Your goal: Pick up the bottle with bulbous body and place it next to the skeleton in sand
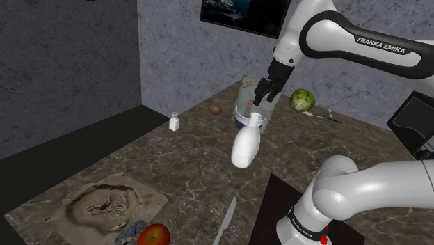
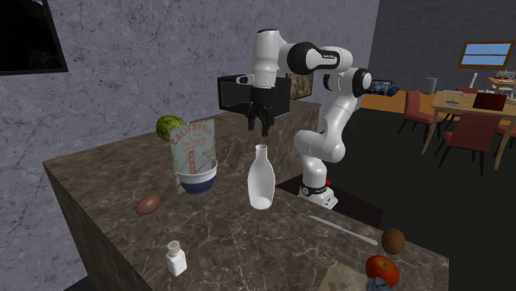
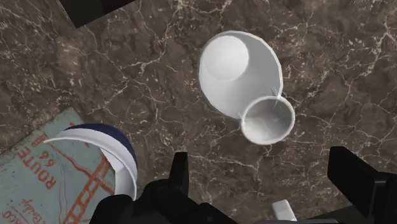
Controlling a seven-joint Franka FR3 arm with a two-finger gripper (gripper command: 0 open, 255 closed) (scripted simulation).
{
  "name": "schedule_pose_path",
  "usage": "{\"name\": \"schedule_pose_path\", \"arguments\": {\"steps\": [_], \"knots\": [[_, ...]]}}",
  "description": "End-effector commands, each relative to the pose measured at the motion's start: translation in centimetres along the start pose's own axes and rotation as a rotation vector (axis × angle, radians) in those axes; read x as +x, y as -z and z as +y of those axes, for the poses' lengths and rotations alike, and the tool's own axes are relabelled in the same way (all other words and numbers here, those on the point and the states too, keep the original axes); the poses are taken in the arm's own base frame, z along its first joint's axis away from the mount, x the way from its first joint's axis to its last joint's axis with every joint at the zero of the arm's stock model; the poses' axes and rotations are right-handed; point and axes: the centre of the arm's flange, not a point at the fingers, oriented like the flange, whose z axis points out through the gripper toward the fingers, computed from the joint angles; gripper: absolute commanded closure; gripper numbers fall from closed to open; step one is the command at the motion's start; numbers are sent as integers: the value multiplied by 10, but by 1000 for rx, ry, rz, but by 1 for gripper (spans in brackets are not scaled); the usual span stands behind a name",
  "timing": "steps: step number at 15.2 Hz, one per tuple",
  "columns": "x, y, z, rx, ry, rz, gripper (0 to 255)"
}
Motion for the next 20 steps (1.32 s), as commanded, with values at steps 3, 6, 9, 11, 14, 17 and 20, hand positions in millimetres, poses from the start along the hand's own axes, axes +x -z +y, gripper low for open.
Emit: {"name": "schedule_pose_path", "arguments": {"steps": [3,6,9,11,14,17,20], "knots": [[-8,-21,-12,-16,2,-34,0],[-18,-45,-23,-30,3,-66,0],[-19,-61,-23,-30,3,-66,0],[-19,-72,-22,-30,3,-66,0],[-20,-80,-22,-30,3,-66,0],[-20,-80,-22,-30,3,-66,0],[-20,-80,-22,-30,3,-66,0]]}}
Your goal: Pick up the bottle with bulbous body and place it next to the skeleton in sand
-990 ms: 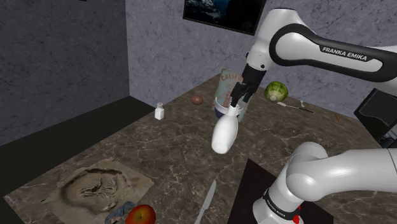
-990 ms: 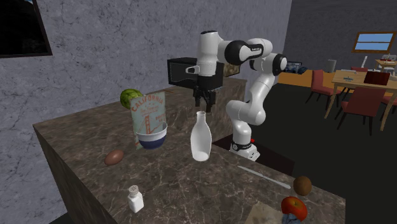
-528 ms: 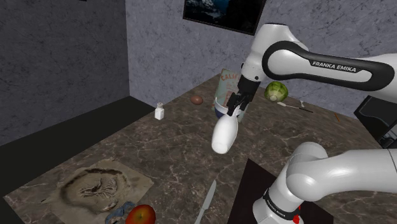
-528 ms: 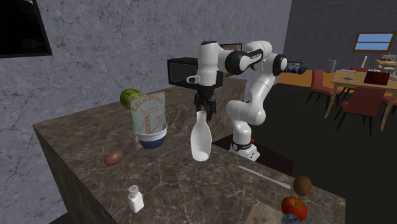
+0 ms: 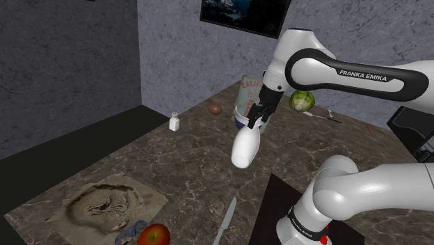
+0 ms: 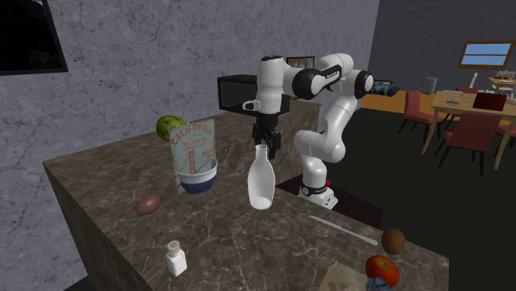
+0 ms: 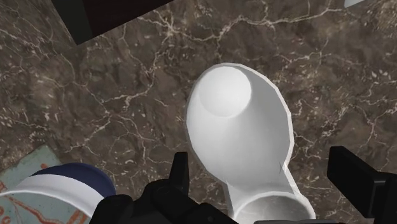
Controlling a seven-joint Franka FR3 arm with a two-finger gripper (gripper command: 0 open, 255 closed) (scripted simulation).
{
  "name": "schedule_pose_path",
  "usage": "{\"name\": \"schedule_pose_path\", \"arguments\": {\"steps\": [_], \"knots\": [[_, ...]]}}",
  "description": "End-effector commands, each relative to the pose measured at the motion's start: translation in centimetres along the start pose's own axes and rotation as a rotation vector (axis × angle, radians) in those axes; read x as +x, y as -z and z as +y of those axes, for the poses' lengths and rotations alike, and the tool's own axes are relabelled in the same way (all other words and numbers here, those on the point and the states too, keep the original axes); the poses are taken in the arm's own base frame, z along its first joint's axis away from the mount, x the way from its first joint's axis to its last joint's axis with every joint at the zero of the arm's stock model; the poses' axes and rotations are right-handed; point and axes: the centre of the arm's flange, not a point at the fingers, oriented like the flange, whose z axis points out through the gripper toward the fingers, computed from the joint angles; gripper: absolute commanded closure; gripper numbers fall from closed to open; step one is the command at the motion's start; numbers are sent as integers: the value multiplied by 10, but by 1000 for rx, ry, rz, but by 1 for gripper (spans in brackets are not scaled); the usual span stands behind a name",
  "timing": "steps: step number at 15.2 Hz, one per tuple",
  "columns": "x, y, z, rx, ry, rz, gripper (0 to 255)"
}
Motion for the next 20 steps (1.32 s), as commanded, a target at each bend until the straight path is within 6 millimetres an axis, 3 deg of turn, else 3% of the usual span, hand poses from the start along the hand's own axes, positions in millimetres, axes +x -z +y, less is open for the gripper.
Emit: {"name": "schedule_pose_path", "arguments": {"steps": [1,2,11,20], "knots": [[0,0,0,0,0,0,0],[0,0,0,0,0,0,255],[0,0,0,0,0,0,255],[3,47,0,0,0,0,255]]}}
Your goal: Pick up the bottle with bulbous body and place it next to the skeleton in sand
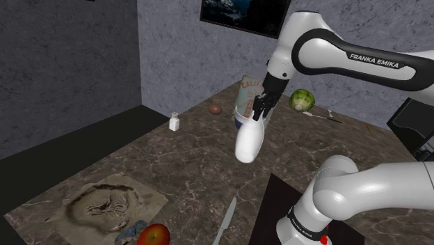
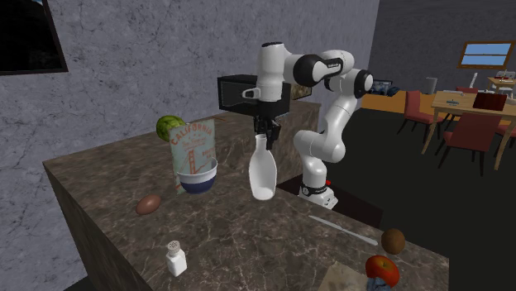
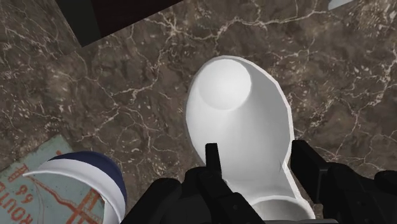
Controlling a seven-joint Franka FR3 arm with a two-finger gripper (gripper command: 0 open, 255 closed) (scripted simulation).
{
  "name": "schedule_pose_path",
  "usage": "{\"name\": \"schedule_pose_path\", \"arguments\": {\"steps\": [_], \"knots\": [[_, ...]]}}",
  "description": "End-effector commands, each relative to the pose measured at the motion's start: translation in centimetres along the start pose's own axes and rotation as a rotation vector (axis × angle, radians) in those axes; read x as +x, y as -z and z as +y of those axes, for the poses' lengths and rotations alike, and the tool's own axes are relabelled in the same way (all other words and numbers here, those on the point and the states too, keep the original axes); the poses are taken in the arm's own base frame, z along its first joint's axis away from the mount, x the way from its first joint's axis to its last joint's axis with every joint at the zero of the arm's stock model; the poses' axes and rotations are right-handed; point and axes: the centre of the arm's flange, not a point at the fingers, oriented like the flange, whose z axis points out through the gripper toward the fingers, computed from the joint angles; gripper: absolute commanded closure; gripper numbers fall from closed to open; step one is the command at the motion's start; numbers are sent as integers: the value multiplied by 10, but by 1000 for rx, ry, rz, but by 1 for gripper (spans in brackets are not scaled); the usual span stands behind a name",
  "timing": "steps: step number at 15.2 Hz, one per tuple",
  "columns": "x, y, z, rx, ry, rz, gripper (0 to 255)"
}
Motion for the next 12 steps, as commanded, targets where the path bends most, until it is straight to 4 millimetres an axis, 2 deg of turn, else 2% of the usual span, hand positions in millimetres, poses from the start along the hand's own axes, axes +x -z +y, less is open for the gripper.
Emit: {"name": "schedule_pose_path", "arguments": {"steps": [1,12], "knots": [[1,11,0,0,0,0,255],[6,69,0,0,0,0,255]]}}
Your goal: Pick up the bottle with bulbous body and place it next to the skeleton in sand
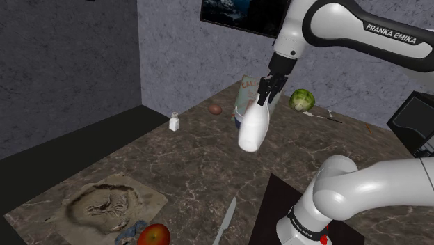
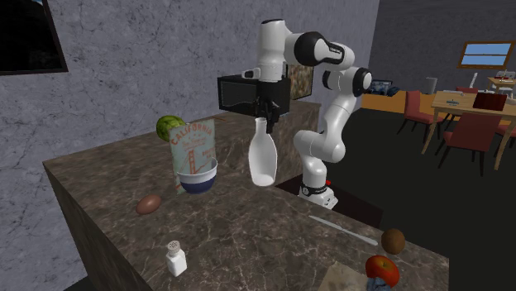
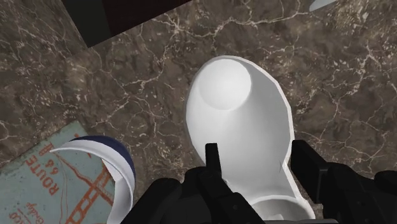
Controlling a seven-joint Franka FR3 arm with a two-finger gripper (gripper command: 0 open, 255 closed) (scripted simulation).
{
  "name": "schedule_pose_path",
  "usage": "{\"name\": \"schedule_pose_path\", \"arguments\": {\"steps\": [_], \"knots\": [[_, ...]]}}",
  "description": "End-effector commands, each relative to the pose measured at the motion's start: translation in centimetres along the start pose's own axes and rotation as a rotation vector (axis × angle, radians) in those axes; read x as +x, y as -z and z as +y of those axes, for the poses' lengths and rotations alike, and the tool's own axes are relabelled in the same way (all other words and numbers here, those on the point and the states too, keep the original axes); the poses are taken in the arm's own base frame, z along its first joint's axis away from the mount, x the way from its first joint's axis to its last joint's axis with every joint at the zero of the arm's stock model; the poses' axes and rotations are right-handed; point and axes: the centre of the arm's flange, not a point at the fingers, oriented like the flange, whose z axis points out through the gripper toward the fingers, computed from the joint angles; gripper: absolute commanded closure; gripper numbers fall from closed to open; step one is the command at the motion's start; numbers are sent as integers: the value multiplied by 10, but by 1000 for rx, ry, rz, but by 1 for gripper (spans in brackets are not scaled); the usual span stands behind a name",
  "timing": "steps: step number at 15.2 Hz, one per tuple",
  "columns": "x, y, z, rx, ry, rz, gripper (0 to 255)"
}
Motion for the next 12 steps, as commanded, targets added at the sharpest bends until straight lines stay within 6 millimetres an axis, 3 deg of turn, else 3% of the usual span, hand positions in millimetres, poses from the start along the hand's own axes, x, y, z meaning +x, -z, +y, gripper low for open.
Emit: {"name": "schedule_pose_path", "arguments": {"steps": [1,12], "knots": [[0,11,1,0,0,0,255],[4,69,1,0,0,0,255]]}}
